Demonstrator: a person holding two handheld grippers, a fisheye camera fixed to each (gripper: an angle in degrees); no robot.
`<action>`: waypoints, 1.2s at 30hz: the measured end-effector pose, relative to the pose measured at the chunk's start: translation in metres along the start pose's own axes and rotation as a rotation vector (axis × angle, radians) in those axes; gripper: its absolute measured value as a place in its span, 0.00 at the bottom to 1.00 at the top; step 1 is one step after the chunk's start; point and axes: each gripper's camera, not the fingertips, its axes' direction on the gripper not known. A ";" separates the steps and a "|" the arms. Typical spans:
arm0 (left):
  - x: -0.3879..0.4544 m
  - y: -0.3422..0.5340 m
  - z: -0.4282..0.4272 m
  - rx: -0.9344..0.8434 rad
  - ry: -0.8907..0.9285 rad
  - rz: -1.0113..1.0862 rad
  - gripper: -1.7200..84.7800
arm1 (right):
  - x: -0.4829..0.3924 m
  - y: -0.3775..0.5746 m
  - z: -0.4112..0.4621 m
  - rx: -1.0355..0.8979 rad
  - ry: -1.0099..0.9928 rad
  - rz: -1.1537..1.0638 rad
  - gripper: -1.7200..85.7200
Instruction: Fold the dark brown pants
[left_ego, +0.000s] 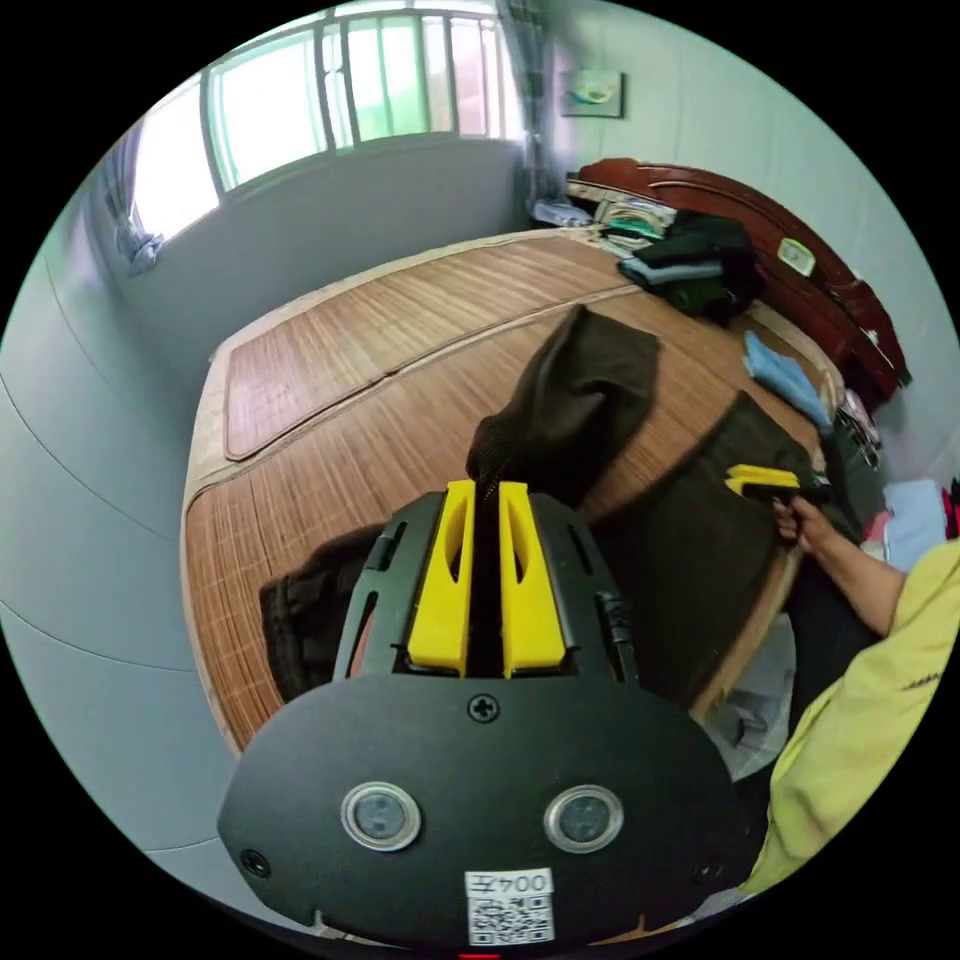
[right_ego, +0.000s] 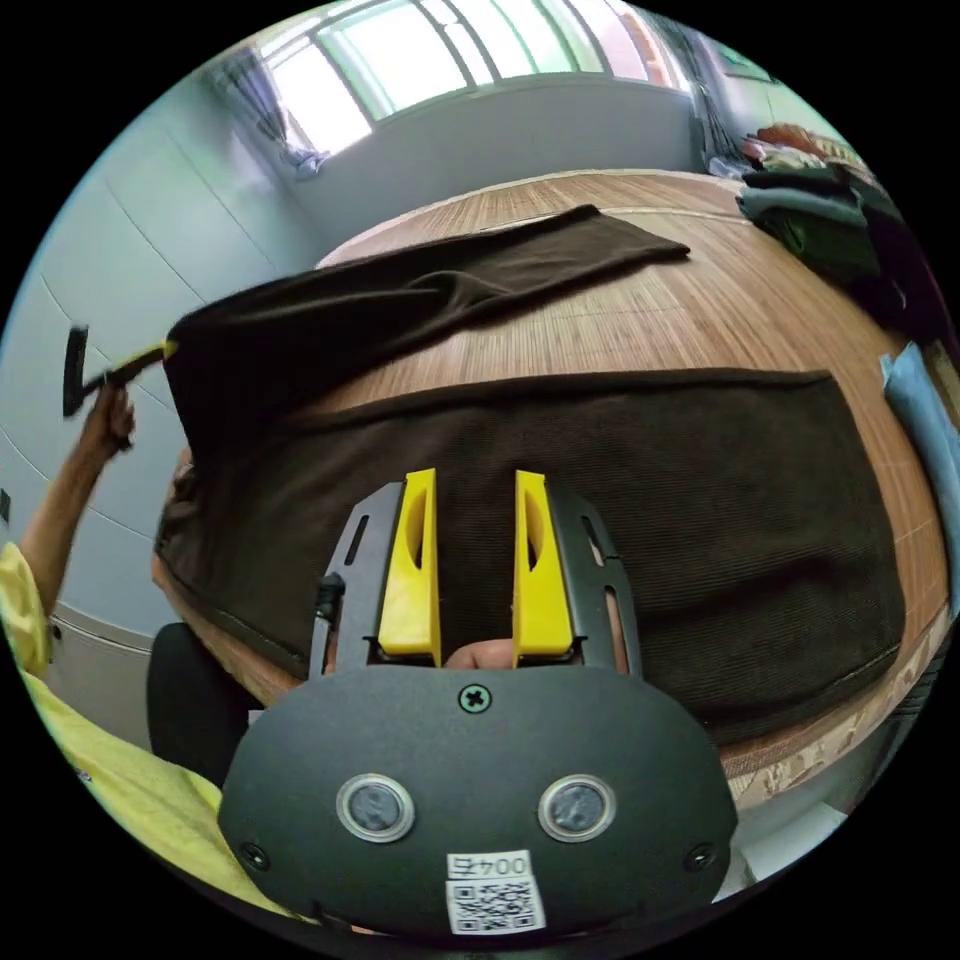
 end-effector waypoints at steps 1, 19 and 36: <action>0.021 0.022 -0.011 0.009 0.013 0.028 0.04 | 0.009 -0.001 -0.006 0.006 -0.068 0.028 0.16; 0.062 0.244 0.054 0.080 0.171 -0.312 0.03 | -0.114 -0.289 0.107 -0.118 0.180 -0.176 0.21; 0.035 0.304 0.042 0.117 0.291 -0.388 0.03 | -0.123 -0.375 0.211 -0.289 0.313 -0.184 0.07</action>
